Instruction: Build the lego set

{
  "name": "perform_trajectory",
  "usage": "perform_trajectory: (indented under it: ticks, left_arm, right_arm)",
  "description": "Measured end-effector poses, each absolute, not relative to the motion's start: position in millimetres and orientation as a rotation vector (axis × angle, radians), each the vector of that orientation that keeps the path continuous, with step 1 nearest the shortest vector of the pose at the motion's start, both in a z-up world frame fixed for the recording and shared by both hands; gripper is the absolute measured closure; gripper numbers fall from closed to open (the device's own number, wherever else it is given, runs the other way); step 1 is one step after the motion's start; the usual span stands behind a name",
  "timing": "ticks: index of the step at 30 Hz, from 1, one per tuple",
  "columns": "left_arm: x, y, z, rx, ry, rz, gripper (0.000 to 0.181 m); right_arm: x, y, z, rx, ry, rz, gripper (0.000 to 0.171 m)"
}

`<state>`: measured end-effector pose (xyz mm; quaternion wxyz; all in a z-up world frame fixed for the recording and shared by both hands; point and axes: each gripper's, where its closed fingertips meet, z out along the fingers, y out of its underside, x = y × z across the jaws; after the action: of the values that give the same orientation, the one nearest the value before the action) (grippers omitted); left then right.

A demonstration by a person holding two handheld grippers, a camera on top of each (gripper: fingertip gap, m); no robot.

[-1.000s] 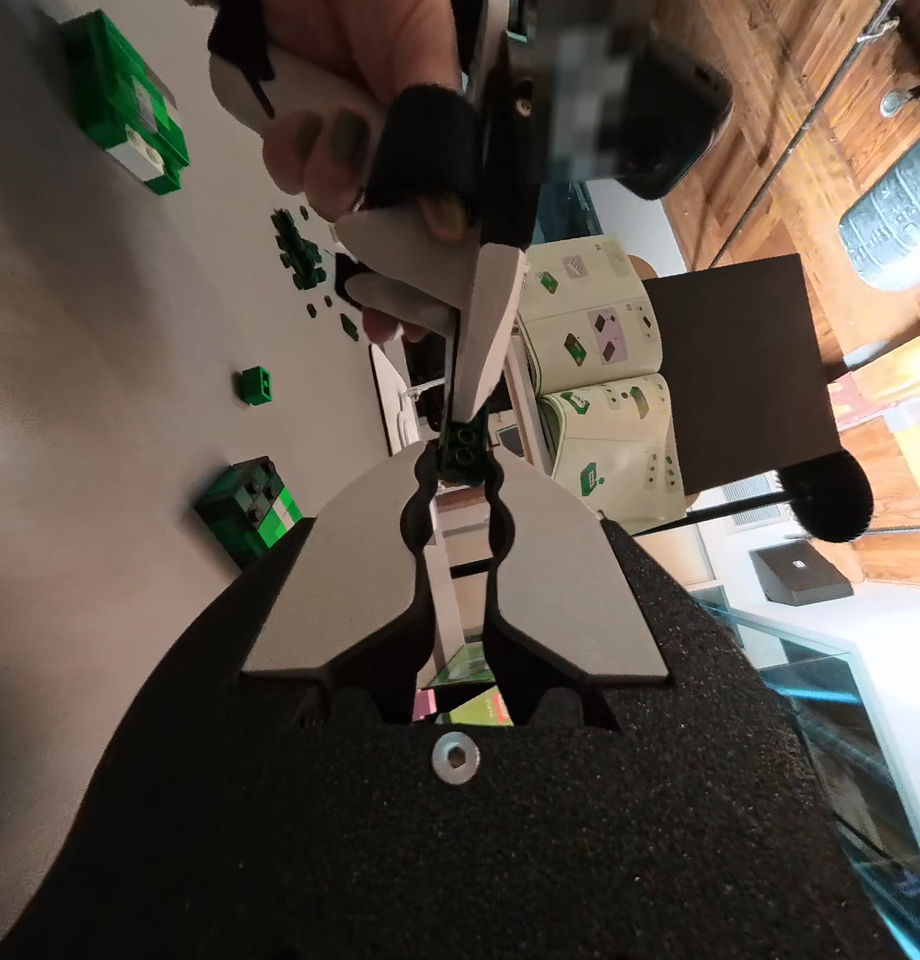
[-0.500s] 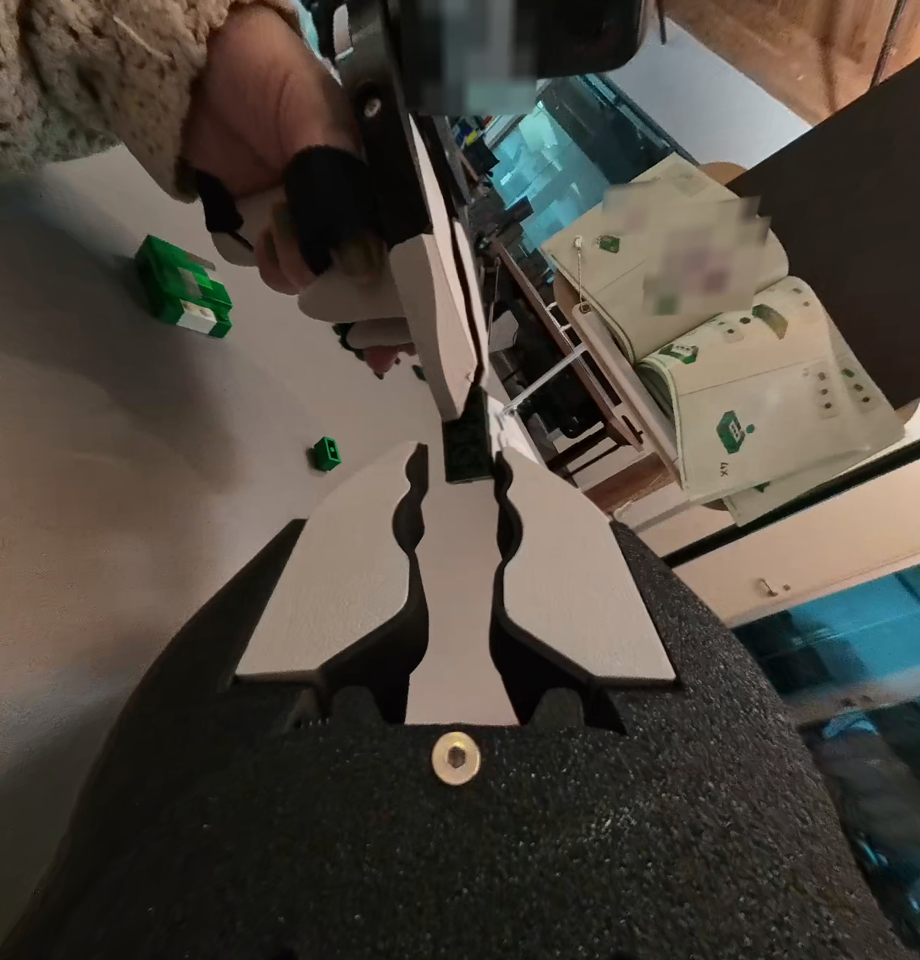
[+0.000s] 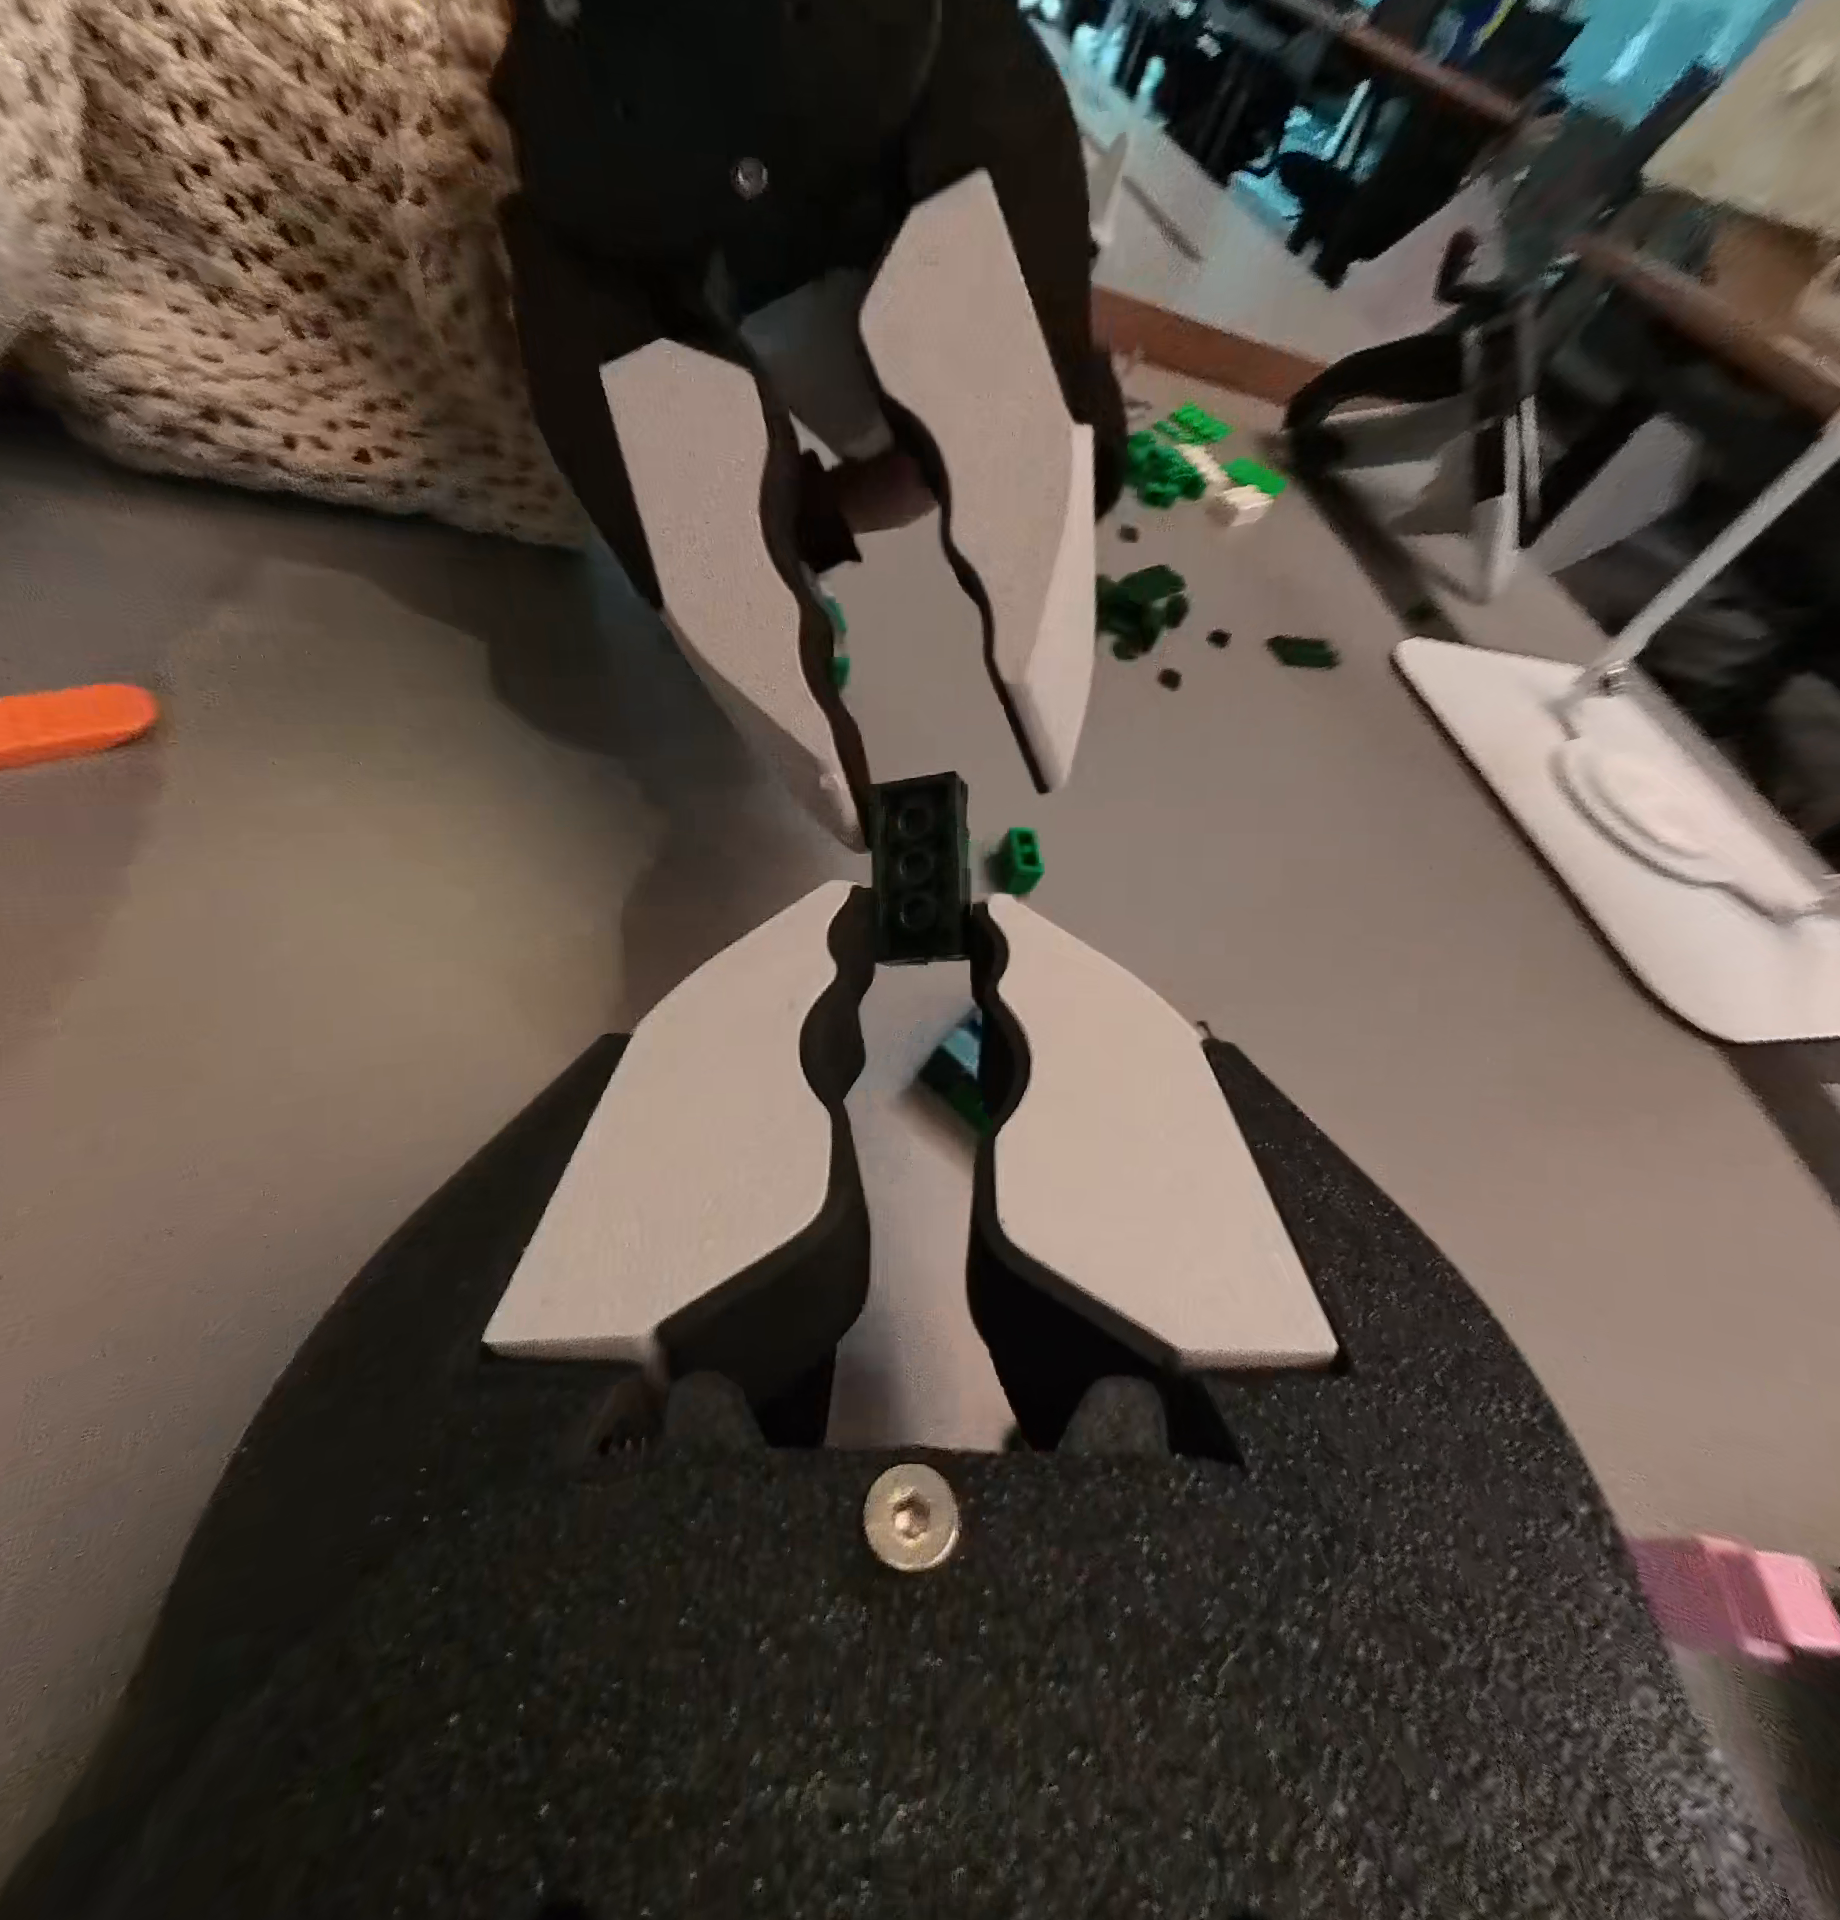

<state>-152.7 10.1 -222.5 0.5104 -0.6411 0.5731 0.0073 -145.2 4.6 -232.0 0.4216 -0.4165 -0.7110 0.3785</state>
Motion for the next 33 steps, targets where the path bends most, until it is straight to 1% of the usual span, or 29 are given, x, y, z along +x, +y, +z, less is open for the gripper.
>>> perform_trajectory:
  ticks: [3, 6, 9, 12, 21, 22, 24, 30, 31, 32, 33]
  left_arm:
    - [-150.2, 5.3, -230.8, -1.555, 1.424, 0.000, 0.154]
    - [-150.2, 3.4, -237.0, -1.571, 1.450, -0.010, 0.160]
    - [-152.8, 5.3, -237.7, -1.584, 1.439, 0.000, 0.159]
    - [-151.7, 4.5, -235.5, -1.576, 1.431, -0.023, 0.164]
    - [-150.4, 1.7, -232.3, -1.571, 1.437, -0.065, 0.167]
    - [-148.3, 0.1, -231.3, -1.561, 1.443, -0.080, 0.181]
    - [-141.6, -2.2, -231.0, -1.551, 1.445, -0.117, 0.181]
    - [-153.8, 7.2, -240.1, -1.617, 1.396, -0.031, 0.181]
    - [-156.7, 8.2, -240.3, -1.622, 1.389, -0.019, 0.178]
    - [-159.0, 8.8, -240.3, -1.628, 1.385, -0.013, 0.165]
    - [-160.8, 9.6, -239.5, -1.633, 1.379, -0.009, 0.159]
  right_arm:
    - [-145.1, -2.0, -239.0, -1.057, -1.830, 0.986, 0.154]
    - [-145.4, -3.8, -241.2, -1.061, -1.843, 0.995, 0.154]
    - [-144.8, -3.7, -239.0, -1.061, -1.833, 1.016, 0.154]
    - [-144.5, -3.6, -237.8, -1.064, -1.826, 1.028, 0.154]
    - [-144.3, -4.6, -238.4, -1.077, -1.834, 1.048, 0.154]
    - [-145.1, -3.0, -238.4, -1.087, -1.825, 1.039, 0.154]
    - [-145.5, -5.8, -236.3, -1.076, -1.824, 1.071, 0.154]
    - [-145.6, -2.0, -237.1, -1.090, -1.814, 1.048, 0.154]
    - [-145.4, -0.7, -237.5, -1.091, -1.812, 1.036, 0.154]
    - [-145.4, 1.2, -238.3, -1.095, -1.810, 1.018, 0.154]
    - [-145.5, 2.7, -239.9, -1.100, -1.814, 0.997, 0.154]
